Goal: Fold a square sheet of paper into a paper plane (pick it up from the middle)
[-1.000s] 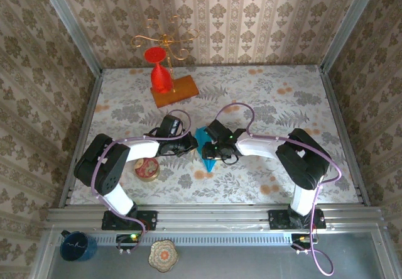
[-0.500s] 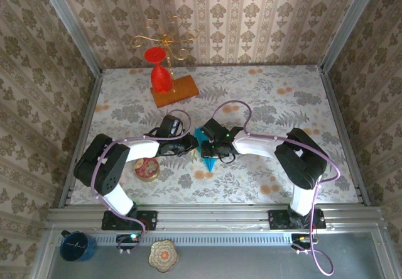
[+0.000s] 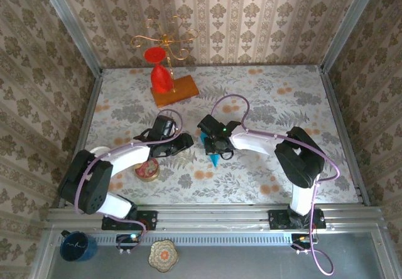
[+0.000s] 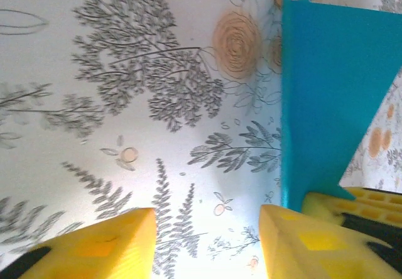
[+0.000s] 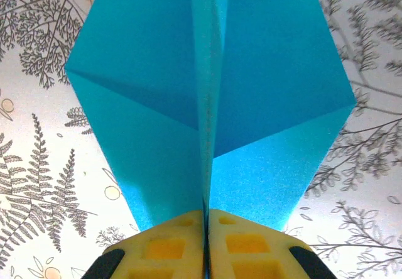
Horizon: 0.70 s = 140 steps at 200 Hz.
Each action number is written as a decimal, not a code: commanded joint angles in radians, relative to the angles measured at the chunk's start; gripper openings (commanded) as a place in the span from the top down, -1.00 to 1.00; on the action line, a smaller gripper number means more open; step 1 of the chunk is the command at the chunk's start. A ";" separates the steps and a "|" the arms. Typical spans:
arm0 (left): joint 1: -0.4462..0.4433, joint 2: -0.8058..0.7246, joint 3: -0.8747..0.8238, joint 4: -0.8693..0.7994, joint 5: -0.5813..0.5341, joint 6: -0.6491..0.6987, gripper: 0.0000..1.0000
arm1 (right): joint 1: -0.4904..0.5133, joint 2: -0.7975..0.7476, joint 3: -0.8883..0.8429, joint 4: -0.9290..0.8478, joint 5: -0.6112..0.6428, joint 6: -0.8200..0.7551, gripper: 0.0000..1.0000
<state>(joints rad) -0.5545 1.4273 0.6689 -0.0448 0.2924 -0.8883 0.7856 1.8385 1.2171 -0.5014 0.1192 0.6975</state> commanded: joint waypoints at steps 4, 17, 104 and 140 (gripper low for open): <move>0.018 -0.066 -0.025 -0.112 -0.092 0.045 -0.06 | -0.049 -0.018 0.032 -0.056 0.061 -0.039 0.82; 0.032 -0.093 -0.035 -0.126 -0.102 0.053 -0.13 | -0.077 -0.008 0.045 -0.041 0.042 -0.053 0.84; 0.076 -0.158 -0.047 -0.198 -0.144 0.098 -0.46 | -0.204 0.151 0.193 -0.028 0.003 -0.136 0.81; 0.083 -0.170 -0.058 -0.195 -0.159 0.098 -0.65 | -0.230 0.219 0.251 -0.040 0.004 -0.169 0.76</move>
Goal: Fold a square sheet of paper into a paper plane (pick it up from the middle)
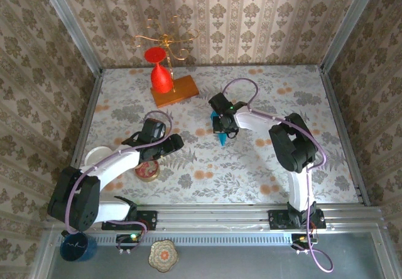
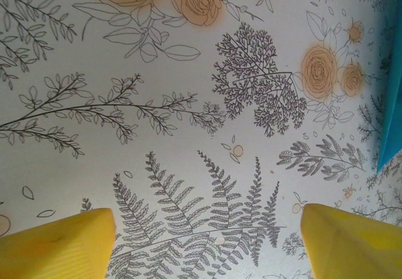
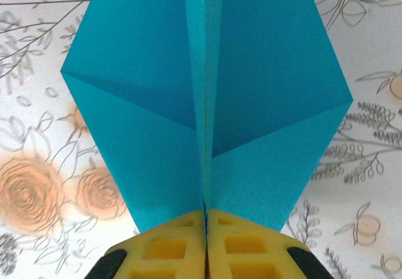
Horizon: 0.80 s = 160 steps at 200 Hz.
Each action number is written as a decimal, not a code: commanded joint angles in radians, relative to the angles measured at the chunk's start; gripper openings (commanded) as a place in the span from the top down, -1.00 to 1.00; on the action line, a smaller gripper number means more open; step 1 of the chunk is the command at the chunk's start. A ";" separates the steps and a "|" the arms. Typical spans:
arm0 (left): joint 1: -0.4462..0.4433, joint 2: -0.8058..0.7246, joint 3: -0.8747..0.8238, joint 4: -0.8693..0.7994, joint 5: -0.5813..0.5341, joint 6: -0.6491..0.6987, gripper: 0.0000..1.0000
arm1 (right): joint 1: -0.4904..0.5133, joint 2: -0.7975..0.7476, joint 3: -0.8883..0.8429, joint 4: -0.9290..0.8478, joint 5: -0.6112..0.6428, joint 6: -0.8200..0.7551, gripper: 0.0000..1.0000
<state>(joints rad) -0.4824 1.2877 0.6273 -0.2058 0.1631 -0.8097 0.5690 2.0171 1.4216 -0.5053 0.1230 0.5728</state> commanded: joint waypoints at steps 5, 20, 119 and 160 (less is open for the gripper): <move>0.011 -0.032 -0.017 -0.038 -0.033 0.021 -0.67 | -0.015 0.048 0.053 -0.056 -0.003 -0.048 0.75; 0.016 -0.036 -0.014 -0.046 -0.040 0.027 -0.83 | -0.017 0.070 0.070 -0.068 -0.013 -0.054 0.70; 0.021 -0.031 0.003 -0.060 -0.038 0.048 -0.96 | -0.014 0.131 0.079 -0.102 0.041 -0.062 0.38; 0.021 -0.028 0.018 -0.062 -0.037 0.056 -0.97 | -0.008 0.169 0.083 -0.123 0.088 -0.063 0.27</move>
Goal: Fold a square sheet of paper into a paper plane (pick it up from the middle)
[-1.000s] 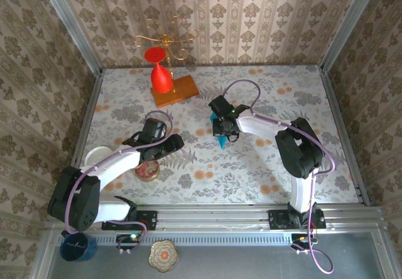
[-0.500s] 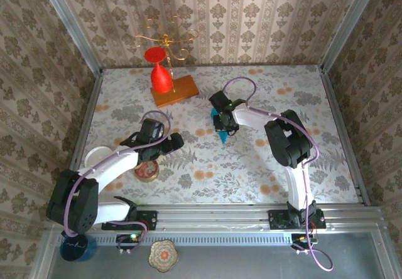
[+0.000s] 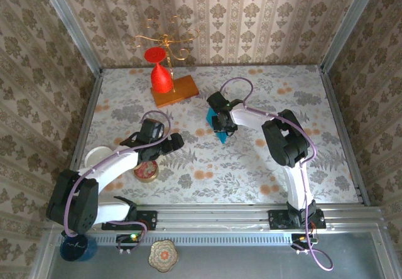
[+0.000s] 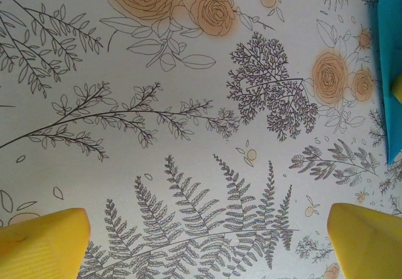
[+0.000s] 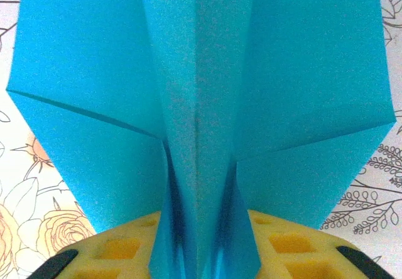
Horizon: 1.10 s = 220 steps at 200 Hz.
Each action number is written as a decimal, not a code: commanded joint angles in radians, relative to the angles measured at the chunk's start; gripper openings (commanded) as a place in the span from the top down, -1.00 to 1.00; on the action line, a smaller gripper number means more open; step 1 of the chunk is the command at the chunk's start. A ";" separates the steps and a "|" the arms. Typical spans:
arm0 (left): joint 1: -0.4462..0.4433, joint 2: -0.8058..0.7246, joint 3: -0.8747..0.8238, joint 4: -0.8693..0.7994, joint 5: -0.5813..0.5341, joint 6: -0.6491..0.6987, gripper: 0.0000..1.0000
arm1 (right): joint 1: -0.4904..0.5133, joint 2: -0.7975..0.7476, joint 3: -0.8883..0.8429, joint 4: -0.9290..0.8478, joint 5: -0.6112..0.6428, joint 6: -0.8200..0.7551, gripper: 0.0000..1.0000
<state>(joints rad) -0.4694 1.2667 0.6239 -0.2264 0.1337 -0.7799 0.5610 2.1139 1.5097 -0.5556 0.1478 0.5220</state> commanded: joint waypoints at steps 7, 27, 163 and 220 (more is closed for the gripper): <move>0.008 -0.005 0.025 -0.040 -0.006 0.028 -0.97 | 0.000 0.076 -0.004 -0.077 0.069 -0.013 0.26; 0.009 -0.001 0.031 -0.042 -0.005 0.030 -0.97 | 0.002 0.093 0.004 -0.091 0.088 -0.010 0.25; 0.040 -0.024 0.137 -0.090 -0.044 0.078 -1.00 | -0.015 -0.096 0.046 -0.104 0.019 0.026 0.05; 0.102 -0.106 0.153 -0.145 -0.101 0.135 -1.00 | -0.046 -0.380 -0.078 -0.053 0.051 0.037 -0.25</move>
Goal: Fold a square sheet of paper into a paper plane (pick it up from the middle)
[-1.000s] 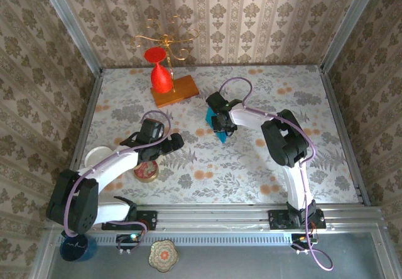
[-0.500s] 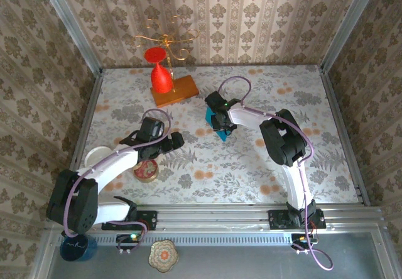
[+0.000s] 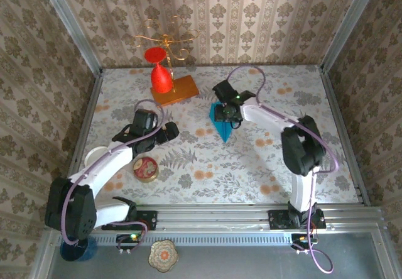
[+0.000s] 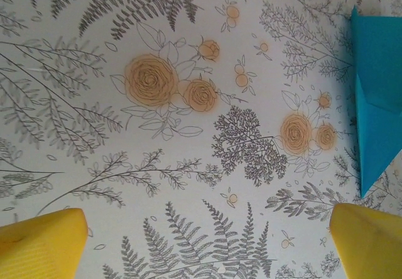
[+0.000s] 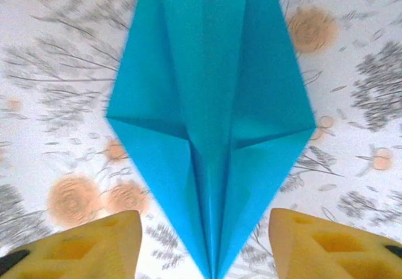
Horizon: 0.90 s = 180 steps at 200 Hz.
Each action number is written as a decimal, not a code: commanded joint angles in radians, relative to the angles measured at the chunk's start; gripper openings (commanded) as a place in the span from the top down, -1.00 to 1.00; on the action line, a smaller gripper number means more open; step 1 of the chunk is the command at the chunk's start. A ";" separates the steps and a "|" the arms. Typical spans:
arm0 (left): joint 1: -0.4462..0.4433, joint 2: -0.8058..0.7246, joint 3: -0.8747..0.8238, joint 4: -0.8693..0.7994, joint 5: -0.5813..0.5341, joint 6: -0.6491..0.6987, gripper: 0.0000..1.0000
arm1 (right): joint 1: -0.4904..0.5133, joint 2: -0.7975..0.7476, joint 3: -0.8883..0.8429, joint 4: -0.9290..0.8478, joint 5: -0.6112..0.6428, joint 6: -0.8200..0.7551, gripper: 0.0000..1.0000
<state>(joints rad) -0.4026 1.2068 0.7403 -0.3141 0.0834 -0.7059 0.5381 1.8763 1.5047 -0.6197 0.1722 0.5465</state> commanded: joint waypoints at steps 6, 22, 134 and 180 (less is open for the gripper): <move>0.049 -0.056 0.040 -0.067 -0.062 0.076 -1.00 | -0.032 -0.183 -0.104 0.029 0.039 0.009 -0.28; 0.085 -0.085 0.042 -0.080 -0.110 0.116 -1.00 | -0.060 -0.298 -0.205 0.078 0.095 -0.007 -0.35; 0.362 -0.134 -0.145 0.399 -0.337 0.428 -1.00 | -0.396 -0.763 -0.878 0.619 0.383 -0.255 -0.74; 0.402 -0.036 -0.259 0.686 -0.287 0.597 -1.00 | -0.469 -0.675 -1.026 0.898 0.334 -0.319 -0.78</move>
<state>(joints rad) -0.0235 1.1278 0.5308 0.1501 -0.2401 -0.2550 0.1043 1.1492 0.5117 0.0616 0.4976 0.2859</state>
